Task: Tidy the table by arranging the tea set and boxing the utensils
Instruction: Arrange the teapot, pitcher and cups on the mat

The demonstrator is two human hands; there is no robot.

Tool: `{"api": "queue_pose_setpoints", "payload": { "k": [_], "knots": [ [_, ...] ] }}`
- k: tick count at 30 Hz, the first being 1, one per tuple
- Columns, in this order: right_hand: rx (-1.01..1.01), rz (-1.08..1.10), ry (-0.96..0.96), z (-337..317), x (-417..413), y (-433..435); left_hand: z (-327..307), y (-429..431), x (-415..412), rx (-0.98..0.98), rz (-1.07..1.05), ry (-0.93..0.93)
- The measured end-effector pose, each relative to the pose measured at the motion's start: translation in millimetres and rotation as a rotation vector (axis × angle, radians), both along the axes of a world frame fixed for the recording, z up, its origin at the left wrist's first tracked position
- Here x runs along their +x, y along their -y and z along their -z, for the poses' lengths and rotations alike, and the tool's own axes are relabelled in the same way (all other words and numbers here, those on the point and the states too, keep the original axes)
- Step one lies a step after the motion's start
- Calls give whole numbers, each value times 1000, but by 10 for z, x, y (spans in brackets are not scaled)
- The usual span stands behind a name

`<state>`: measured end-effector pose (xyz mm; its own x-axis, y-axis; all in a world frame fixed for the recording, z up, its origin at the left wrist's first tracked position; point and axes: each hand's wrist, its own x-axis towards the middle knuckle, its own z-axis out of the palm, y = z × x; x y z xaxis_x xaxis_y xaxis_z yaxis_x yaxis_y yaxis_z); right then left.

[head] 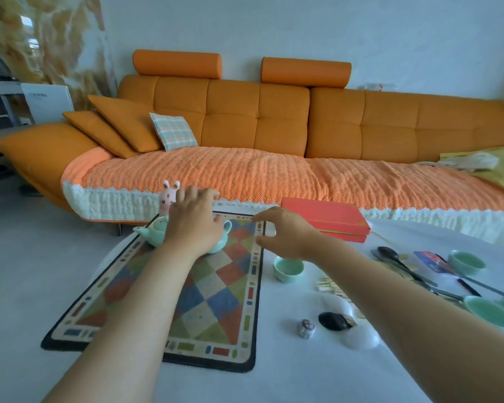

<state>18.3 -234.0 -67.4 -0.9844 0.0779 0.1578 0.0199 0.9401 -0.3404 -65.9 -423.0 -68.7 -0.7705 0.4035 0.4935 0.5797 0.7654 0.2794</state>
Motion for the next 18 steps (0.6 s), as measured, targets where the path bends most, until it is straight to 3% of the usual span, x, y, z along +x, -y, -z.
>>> {"api": "queue_pose_setpoints", "payload": {
  "k": [7,18],
  "knots": [
    [-108,248,-48,-7,1013,-1049,-44,-1331,931,4,384,111],
    [-112,598,-58,67,2182,-2597,114,-3134,1739,-220,672,299]
  ]
}}
